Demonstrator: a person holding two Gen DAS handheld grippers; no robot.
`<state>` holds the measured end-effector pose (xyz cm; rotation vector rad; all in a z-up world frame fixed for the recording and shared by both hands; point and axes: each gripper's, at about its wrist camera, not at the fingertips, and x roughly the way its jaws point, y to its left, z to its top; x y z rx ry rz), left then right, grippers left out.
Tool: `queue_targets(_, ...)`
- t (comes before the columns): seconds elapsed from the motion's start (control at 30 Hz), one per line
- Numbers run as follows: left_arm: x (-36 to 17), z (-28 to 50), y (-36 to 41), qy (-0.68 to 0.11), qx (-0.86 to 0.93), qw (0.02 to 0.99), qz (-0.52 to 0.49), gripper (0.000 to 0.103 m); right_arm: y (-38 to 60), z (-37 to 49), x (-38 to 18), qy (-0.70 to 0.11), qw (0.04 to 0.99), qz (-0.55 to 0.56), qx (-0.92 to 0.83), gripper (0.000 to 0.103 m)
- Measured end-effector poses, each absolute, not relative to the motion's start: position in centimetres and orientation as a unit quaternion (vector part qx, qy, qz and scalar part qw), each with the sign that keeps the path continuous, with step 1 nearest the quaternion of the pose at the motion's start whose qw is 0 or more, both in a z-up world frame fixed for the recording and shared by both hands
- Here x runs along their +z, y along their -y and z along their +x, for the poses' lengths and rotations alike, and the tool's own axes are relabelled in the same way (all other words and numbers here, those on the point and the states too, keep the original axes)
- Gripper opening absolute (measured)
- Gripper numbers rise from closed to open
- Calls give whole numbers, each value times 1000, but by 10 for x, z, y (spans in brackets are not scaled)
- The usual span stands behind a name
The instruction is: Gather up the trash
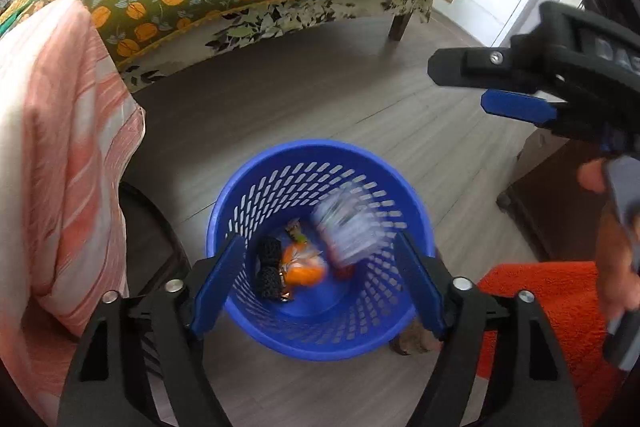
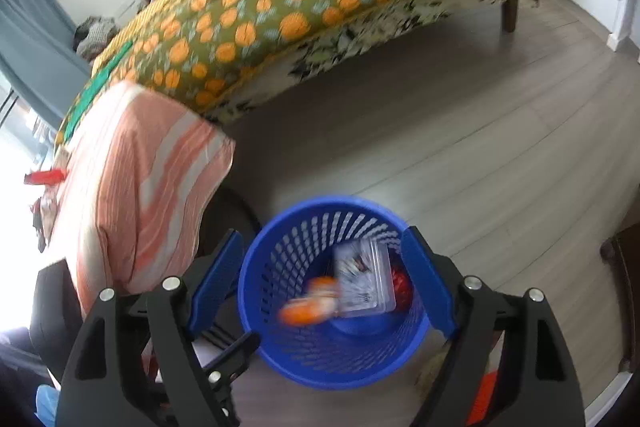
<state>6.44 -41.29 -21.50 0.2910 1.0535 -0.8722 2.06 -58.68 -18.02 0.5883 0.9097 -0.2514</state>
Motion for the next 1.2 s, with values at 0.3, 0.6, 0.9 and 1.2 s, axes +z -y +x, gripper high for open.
queue_targets(0.3,-122,11,339,-372,-443,811,91,98,571,9,-138,-359,893,231,-144,86)
queue_targets(0.6,-96,13,228,-371,-355,849,127,98,475,27,-106,-311,939,99,-111,86)
queue_targets(0.9,-98,75,68,-417,-220,881,39,98,302,97,-113,-394,916,33,63,87)
queue_targets(1.2,-107,155,-12,-439,-140,888,4,98,205,167,-137,-442,891,-11,102,87)
